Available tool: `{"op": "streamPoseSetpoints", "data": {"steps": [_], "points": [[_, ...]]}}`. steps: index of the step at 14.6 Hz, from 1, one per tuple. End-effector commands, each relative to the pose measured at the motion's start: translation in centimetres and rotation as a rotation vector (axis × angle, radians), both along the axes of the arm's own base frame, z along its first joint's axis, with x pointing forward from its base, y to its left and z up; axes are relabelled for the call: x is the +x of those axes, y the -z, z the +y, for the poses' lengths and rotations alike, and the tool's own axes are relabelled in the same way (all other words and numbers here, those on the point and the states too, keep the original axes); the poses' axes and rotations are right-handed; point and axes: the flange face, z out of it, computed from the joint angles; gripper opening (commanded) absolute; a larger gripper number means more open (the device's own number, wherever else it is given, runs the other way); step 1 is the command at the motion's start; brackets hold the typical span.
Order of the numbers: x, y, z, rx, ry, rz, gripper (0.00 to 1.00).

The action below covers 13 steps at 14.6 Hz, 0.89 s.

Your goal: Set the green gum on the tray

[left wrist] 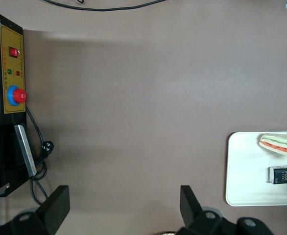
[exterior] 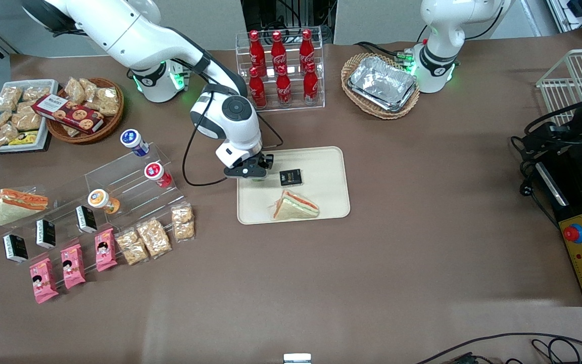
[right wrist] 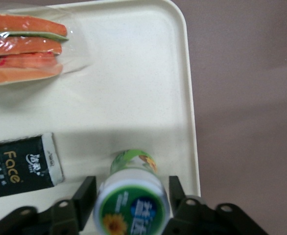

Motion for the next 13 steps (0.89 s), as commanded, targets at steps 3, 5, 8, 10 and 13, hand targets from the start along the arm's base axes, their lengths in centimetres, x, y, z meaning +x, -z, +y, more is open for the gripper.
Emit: {"op": "streamPoseSetpoints", "data": {"steps": [3, 5, 8, 10, 13], "points": [[0.4, 0.2, 0.7, 0.018, 0.018, -0.017, 1.00], [0.4, 0.1, 0.7, 0.018, 0.018, -0.018, 1.00], [1.1, -2.9, 0.3, 0.004, 0.010, -0.071, 1.00], [1.7, -5.5, 0.1, -0.059, 0.018, -0.083, 1.00], [3.1, -12.3, 1.0, -0.065, -0.019, -0.001, 1.00]]}}
